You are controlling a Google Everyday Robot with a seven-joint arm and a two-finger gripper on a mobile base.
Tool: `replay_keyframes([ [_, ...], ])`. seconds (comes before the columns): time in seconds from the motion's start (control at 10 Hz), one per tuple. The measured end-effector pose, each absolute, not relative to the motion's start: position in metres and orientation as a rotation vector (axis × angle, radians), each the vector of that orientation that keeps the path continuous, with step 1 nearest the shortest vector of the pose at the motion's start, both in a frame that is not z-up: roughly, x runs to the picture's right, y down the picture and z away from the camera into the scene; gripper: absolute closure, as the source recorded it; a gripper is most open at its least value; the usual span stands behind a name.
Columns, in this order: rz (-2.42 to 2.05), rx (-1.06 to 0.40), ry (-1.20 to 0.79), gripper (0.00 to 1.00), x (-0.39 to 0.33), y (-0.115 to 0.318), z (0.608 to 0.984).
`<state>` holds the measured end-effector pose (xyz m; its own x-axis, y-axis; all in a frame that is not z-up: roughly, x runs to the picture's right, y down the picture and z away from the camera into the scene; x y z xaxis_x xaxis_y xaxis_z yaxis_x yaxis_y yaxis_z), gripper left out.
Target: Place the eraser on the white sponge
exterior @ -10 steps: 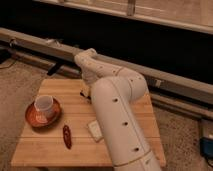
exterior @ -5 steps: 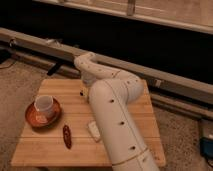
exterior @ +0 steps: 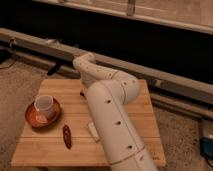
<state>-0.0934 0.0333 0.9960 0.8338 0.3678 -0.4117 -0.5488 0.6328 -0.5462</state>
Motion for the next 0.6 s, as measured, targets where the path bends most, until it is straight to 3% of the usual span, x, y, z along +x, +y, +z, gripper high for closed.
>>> replay_keyframes([
  [0.3,0.523,-0.738,0.266,0.85,-0.095,0.037,0.986],
  [0.5,0.519,-0.744,0.249,0.98,-0.103,0.041,0.970],
  [0.6,0.515,-0.742,0.242,1.00,-0.107,0.042,0.955],
])
